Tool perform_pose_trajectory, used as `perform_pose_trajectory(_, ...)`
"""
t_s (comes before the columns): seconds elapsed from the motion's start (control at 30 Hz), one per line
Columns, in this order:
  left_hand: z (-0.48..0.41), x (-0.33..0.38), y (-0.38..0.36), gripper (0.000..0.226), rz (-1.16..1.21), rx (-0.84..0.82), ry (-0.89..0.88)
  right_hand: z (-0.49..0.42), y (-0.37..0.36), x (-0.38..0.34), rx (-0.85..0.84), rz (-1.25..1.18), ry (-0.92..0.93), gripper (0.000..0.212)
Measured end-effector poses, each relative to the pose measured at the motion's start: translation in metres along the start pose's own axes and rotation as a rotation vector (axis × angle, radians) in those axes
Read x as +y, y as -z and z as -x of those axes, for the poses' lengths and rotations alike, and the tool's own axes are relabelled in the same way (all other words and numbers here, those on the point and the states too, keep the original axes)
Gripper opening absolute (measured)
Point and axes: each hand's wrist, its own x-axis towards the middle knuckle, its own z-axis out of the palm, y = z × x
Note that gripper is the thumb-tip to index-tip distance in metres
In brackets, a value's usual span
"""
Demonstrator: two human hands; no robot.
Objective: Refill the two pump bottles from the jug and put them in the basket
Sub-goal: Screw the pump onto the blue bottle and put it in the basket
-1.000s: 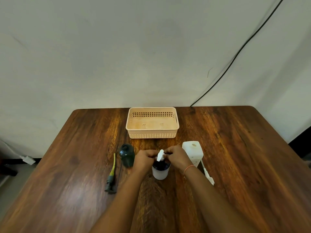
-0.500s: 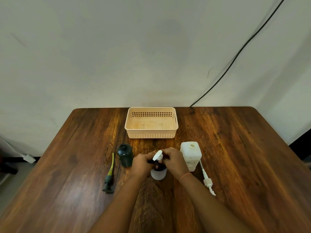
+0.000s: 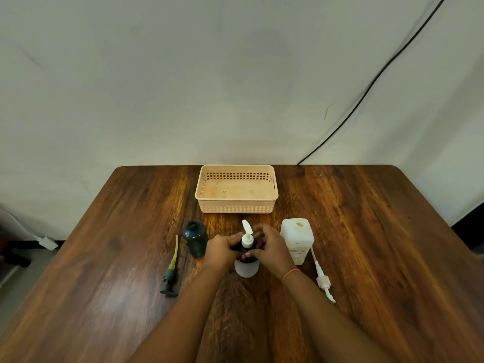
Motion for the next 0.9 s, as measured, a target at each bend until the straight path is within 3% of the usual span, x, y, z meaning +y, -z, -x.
perform_pose_trajectory(0.07,-0.0009,-0.0003,0.0001,0.051,-0.009,-0.008,0.001,0.0000,0.0003,0.0037,-0.066,-0.001,0.033,0.062)
perform_pose_trajectory(0.23,-0.0014,-0.0018,0.0002,0.053,-0.011,-0.002,0.021,-0.0015,-0.0025,0.0047,0.074,0.012,-0.003,0.025)
perform_pose_trajectory(0.4,-0.0030,-0.0015,-0.0010,0.050,0.008,0.010,0.044,-0.0036,0.0003,0.0070,-0.002,-0.063,0.019,0.047)
perform_pose_trajectory(0.53,-0.0025,-0.0025,-0.0019,0.050,0.028,0.007,0.048,-0.0031,-0.0007,0.0093,0.078,0.006,0.008,0.021)
perform_pose_trajectory(0.73,-0.0040,-0.0013,-0.0017,0.054,0.043,-0.010,0.067,-0.0035,-0.0025,0.0089,0.012,-0.039,0.054,0.040)
perform_pose_trajectory(0.9,-0.0038,-0.0009,-0.0019,0.053,0.030,-0.015,0.064,-0.0054,-0.0015,0.0094,0.098,-0.020,-0.002,0.024)
